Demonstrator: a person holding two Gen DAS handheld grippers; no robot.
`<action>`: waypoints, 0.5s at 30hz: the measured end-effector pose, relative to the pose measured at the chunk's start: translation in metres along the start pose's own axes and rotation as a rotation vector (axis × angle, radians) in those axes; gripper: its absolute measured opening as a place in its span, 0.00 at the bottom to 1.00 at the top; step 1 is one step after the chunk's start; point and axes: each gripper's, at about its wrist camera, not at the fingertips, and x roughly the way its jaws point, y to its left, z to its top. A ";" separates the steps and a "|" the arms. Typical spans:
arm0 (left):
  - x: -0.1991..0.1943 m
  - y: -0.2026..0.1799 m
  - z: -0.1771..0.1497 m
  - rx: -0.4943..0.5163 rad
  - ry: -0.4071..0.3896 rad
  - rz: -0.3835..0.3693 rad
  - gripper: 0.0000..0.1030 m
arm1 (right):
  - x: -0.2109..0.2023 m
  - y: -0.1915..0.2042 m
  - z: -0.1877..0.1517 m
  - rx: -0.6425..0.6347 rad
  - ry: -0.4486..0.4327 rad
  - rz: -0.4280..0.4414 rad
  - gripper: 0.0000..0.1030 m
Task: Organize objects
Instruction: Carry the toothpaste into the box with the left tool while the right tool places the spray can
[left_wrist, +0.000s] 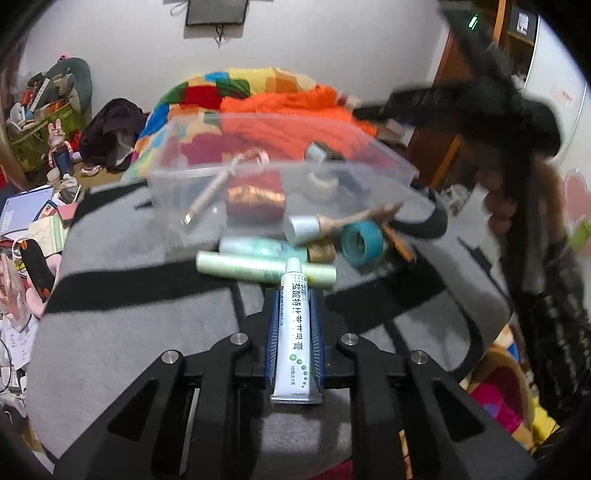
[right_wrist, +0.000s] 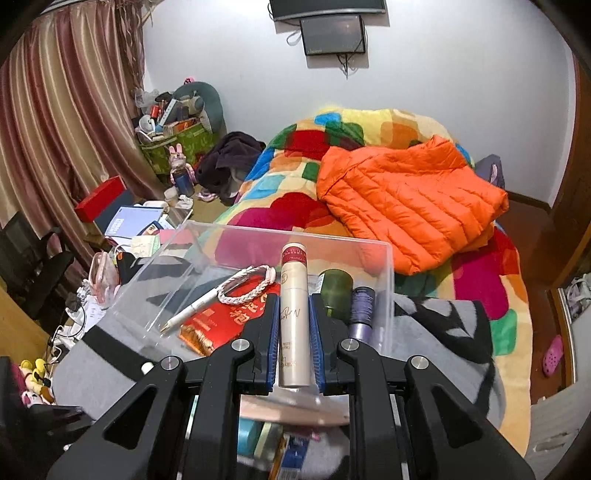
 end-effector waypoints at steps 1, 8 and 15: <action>-0.003 0.002 0.005 -0.003 -0.013 0.003 0.15 | 0.005 0.000 0.001 0.000 0.008 -0.003 0.13; -0.010 0.021 0.049 -0.025 -0.077 0.026 0.15 | 0.040 0.005 0.001 -0.015 0.085 -0.014 0.13; 0.003 0.033 0.094 -0.024 -0.086 0.024 0.15 | 0.055 0.005 -0.005 -0.033 0.133 -0.025 0.13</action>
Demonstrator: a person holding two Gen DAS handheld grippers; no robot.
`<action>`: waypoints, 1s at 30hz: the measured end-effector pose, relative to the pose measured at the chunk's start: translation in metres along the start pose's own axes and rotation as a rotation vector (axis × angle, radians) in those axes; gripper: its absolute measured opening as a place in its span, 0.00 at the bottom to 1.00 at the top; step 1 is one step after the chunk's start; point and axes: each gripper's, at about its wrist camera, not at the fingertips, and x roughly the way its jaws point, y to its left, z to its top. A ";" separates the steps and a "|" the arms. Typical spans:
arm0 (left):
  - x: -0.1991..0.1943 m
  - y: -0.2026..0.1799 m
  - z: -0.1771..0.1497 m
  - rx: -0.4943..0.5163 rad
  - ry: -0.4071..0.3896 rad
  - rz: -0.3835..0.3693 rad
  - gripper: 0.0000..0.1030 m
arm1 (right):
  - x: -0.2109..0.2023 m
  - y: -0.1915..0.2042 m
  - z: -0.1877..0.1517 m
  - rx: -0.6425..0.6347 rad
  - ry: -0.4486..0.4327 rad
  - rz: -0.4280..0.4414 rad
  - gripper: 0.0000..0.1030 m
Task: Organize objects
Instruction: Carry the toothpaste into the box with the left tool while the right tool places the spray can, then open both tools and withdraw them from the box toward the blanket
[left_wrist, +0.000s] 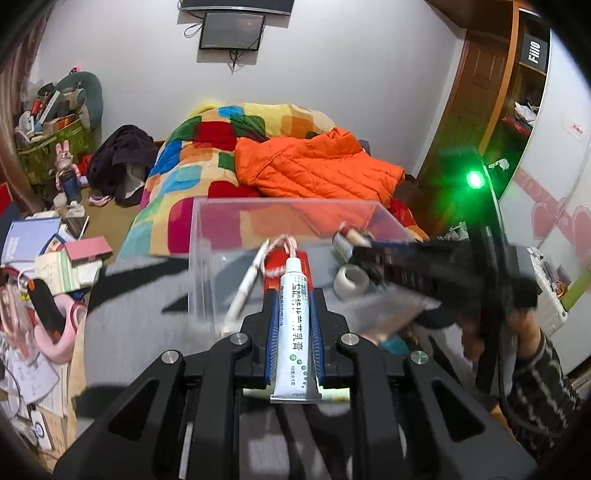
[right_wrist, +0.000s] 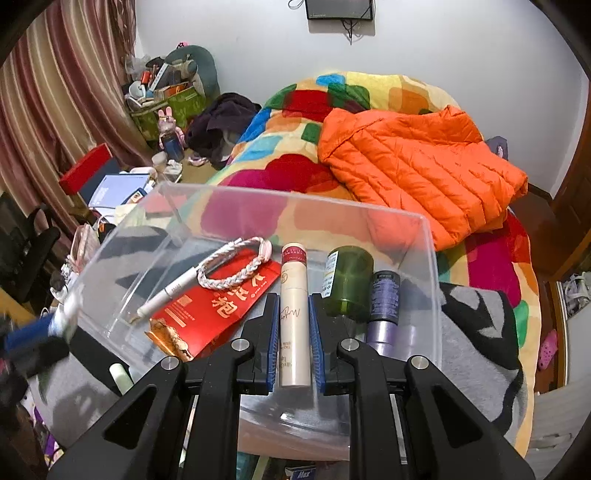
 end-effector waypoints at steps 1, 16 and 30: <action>0.004 -0.001 0.005 0.006 0.006 0.003 0.15 | 0.001 0.000 0.000 -0.002 0.003 -0.001 0.13; 0.083 0.006 0.028 0.015 0.189 0.005 0.15 | -0.012 -0.003 -0.009 0.001 0.027 0.046 0.19; 0.013 -0.014 0.031 0.088 0.027 0.044 0.51 | -0.088 -0.007 -0.022 0.024 -0.132 0.056 0.33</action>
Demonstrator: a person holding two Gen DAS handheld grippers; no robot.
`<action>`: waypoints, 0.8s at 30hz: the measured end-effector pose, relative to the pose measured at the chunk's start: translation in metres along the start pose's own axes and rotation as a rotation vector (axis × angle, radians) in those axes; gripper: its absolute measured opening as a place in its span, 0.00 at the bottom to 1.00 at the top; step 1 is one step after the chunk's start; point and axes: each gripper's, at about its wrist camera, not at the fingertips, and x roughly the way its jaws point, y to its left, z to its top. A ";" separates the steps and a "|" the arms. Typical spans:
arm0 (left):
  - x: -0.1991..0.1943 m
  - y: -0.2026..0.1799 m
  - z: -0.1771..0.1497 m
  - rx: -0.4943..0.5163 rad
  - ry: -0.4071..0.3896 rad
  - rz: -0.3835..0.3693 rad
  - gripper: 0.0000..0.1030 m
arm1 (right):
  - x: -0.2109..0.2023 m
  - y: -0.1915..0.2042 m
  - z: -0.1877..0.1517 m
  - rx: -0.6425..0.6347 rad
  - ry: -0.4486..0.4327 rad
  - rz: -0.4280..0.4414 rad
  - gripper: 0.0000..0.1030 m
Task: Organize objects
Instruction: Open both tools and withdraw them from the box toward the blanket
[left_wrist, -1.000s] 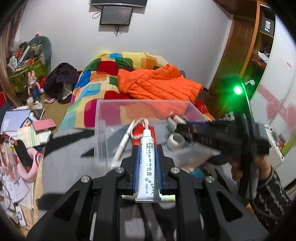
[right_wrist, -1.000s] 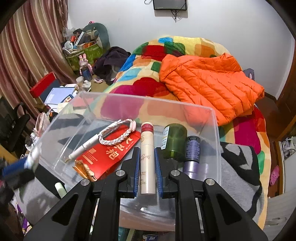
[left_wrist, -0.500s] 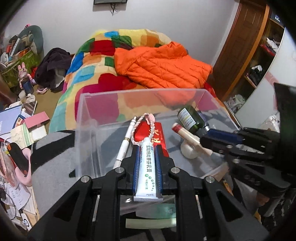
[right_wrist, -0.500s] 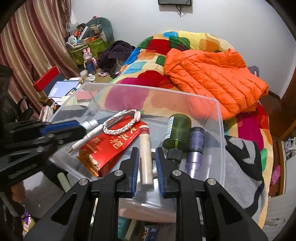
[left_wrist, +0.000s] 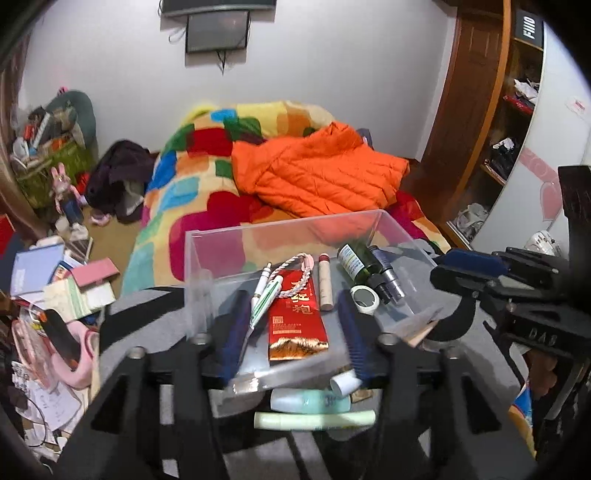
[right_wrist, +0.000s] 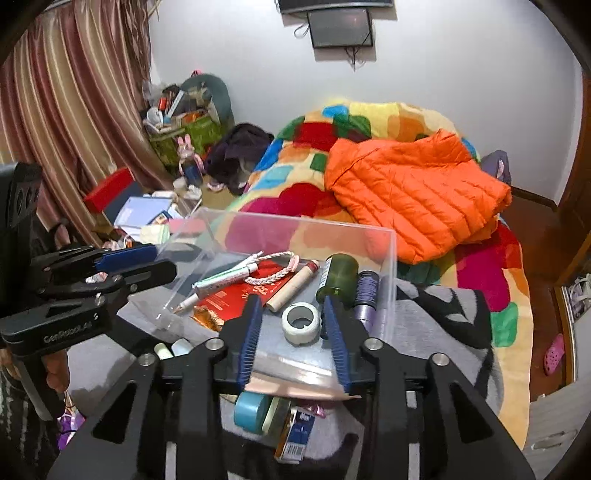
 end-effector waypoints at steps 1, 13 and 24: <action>-0.004 -0.002 -0.004 0.007 -0.005 0.005 0.54 | -0.004 0.000 -0.003 0.002 -0.003 -0.003 0.33; 0.000 -0.014 -0.077 0.013 0.092 -0.039 0.95 | -0.009 -0.017 -0.059 0.055 0.080 -0.005 0.41; 0.038 -0.025 -0.103 0.029 0.209 -0.046 0.95 | 0.014 -0.022 -0.101 0.098 0.197 0.042 0.43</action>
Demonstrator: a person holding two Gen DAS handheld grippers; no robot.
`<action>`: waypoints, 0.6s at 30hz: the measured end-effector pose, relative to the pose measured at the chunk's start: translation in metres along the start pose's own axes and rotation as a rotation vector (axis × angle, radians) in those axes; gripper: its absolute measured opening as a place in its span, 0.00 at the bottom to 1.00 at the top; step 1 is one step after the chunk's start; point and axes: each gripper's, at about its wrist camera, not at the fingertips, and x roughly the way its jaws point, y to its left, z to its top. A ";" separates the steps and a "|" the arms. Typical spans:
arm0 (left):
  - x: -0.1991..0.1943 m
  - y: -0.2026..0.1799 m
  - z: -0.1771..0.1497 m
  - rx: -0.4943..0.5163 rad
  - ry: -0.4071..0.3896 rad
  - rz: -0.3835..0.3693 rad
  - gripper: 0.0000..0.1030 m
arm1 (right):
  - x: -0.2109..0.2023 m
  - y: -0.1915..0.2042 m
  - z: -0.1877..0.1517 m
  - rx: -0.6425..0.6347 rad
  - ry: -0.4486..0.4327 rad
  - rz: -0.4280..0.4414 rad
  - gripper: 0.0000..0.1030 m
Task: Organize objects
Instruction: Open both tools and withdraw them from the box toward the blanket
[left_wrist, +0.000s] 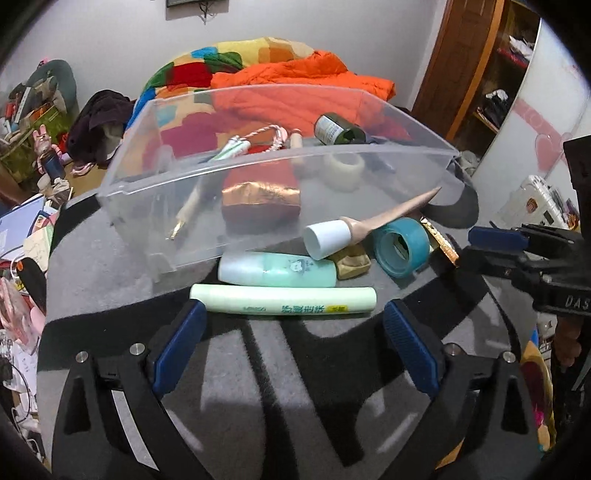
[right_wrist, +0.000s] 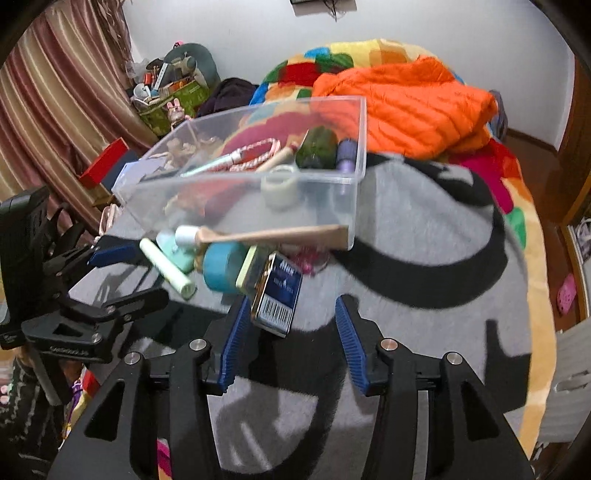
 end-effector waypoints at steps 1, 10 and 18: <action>0.001 -0.002 0.002 0.007 0.002 0.003 0.95 | 0.003 0.000 -0.001 0.001 0.006 0.003 0.43; 0.014 -0.011 0.015 0.001 0.028 0.080 0.95 | 0.015 0.003 0.000 0.022 0.012 0.026 0.43; 0.005 0.002 -0.013 -0.033 0.015 0.119 0.95 | 0.009 0.000 -0.006 0.007 -0.009 0.007 0.43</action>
